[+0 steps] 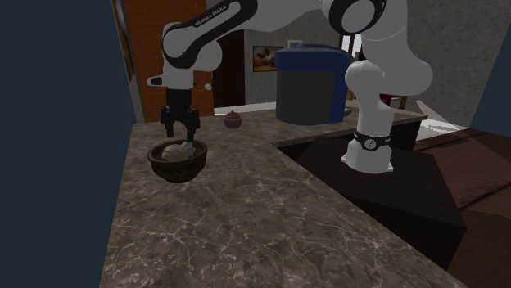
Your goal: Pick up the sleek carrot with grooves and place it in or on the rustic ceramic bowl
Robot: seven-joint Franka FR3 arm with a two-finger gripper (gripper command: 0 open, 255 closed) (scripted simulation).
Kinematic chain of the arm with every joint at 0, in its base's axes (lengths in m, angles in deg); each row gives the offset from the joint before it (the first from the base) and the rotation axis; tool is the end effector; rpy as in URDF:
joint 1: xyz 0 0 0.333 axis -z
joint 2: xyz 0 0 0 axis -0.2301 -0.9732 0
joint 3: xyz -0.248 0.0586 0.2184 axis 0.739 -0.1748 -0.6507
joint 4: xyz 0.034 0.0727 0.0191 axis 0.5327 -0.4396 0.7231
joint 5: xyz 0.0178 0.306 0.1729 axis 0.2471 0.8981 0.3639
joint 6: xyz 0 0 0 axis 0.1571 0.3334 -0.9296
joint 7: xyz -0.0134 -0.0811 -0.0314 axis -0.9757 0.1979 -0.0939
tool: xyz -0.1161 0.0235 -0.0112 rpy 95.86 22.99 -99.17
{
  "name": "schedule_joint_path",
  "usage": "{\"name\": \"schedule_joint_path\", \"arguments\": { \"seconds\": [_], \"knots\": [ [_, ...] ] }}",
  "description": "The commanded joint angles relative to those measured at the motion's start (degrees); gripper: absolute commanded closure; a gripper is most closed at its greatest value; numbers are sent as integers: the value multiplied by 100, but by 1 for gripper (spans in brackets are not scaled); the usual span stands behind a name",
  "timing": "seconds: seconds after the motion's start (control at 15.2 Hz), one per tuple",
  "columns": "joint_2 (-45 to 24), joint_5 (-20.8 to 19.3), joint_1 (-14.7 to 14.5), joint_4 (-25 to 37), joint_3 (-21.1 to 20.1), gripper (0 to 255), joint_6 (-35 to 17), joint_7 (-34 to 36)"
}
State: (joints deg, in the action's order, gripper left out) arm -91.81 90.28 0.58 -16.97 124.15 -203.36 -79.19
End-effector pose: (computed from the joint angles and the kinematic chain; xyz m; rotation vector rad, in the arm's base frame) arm 0.3950 -0.5236 0.3243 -3.1106 0.0196 -0.2481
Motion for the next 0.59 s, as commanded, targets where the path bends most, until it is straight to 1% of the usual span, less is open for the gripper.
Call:
{"name": "schedule_joint_path", "arguments": {
  "seconds": [0.0,0.07,0.53],
  "knots": [
    [212,-178,-106,1,163,0,182,97],
    [293,-251,-134,21,228,0,267,132],
    [292,-250,-135,21,229,0,267,132]
  ]
}}
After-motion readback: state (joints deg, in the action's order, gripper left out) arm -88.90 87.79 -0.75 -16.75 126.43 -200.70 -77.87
